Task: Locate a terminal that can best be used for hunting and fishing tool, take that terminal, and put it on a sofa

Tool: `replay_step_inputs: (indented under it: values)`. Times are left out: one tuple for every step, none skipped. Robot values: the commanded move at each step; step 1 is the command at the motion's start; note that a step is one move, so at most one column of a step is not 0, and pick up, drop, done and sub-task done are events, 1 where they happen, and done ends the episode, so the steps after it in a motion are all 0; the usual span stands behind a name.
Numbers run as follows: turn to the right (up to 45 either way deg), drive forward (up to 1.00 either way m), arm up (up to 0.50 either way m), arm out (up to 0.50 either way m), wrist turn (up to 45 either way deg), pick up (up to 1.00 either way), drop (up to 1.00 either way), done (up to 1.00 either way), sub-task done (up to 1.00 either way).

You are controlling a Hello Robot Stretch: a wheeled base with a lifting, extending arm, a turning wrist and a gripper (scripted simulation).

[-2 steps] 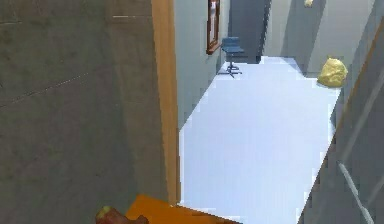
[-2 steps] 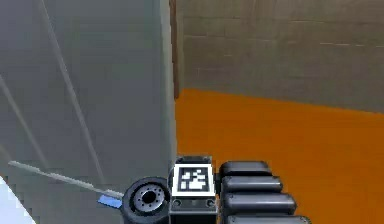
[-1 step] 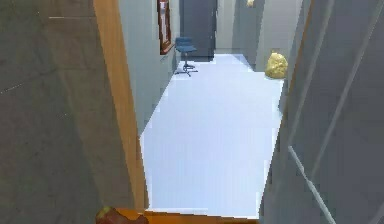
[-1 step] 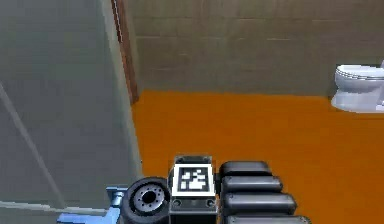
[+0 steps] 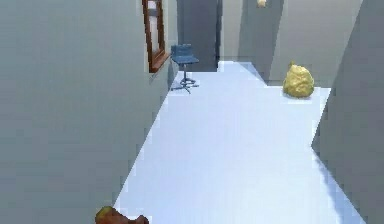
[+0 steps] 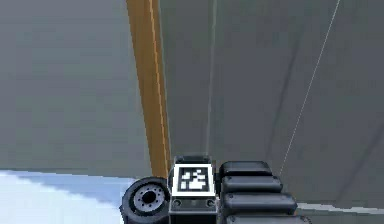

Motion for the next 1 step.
replay_step_inputs:
  values:
    - [3.0,0.00,0.00,0.00,0.0,0.00,0.00,0.00,0.00]
